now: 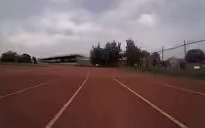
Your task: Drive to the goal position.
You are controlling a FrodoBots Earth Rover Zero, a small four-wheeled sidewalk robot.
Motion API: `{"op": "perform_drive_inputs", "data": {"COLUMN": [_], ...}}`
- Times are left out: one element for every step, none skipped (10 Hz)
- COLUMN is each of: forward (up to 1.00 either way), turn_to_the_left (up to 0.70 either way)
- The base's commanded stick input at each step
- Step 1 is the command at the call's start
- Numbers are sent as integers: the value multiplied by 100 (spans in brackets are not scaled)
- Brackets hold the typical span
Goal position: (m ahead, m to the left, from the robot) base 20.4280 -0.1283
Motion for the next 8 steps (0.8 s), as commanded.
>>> {"op": "perform_drive_inputs", "data": {"forward": [45, 45, 45, 45, 45, 45, 45, 45], "turn_to_the_left": [0, 0, 0, 0, 0, 0, 0, 0]}}
